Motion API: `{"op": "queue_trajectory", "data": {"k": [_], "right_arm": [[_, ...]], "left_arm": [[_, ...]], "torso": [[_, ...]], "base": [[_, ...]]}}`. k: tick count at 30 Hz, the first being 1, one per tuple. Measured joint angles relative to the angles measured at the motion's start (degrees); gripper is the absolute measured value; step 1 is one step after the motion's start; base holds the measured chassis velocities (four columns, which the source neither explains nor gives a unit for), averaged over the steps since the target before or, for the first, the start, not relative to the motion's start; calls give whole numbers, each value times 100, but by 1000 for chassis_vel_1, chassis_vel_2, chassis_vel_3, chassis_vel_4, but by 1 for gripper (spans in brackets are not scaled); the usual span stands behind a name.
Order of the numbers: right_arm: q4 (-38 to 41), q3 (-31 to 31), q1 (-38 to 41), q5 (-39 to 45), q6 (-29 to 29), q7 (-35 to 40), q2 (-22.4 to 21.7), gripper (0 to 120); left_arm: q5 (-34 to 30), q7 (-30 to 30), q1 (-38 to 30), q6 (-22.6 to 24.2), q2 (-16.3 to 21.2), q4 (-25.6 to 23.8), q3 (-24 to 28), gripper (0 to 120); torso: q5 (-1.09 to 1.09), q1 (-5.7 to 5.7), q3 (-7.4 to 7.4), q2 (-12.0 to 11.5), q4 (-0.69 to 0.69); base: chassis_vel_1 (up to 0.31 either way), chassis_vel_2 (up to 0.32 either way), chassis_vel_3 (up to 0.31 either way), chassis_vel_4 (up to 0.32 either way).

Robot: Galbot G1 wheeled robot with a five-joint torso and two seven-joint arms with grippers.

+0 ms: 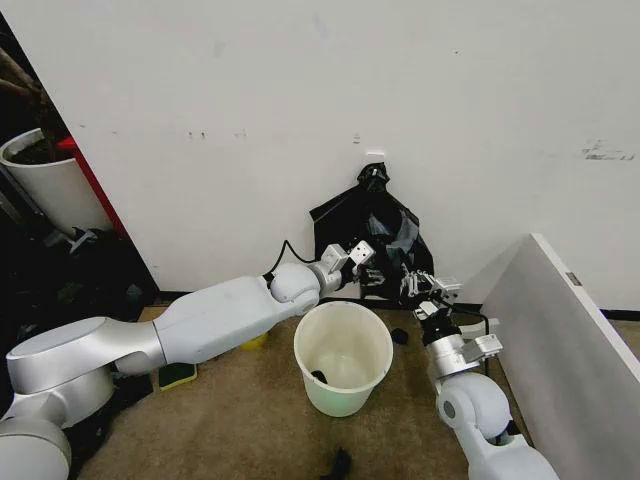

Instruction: Place the garbage bag over the trash bin.

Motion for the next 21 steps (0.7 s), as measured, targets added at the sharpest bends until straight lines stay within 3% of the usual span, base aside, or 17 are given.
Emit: {"op": "queue_trajectory", "data": {"k": [9,13,21], "right_arm": [[2,-4,-17,-5,0,1,-5,0],[5,-36,-18,-10,0,1,9,0],[14,-32,-48,-10,0,4,-3,0]], "left_arm": [[-51,-26,45,-235,-4,87,-104,18],[-55,-21,54,-302,-32,151,-112,0],[-55,-29,156,-422,-43,184,-275,0]], "torso": [[1,0,0,0,0],[1,0,0,0,1],[0,0,0,0,-1]], "base": [[0,0,0,0],[0,0,0,0],[0,0,0,0]]}}
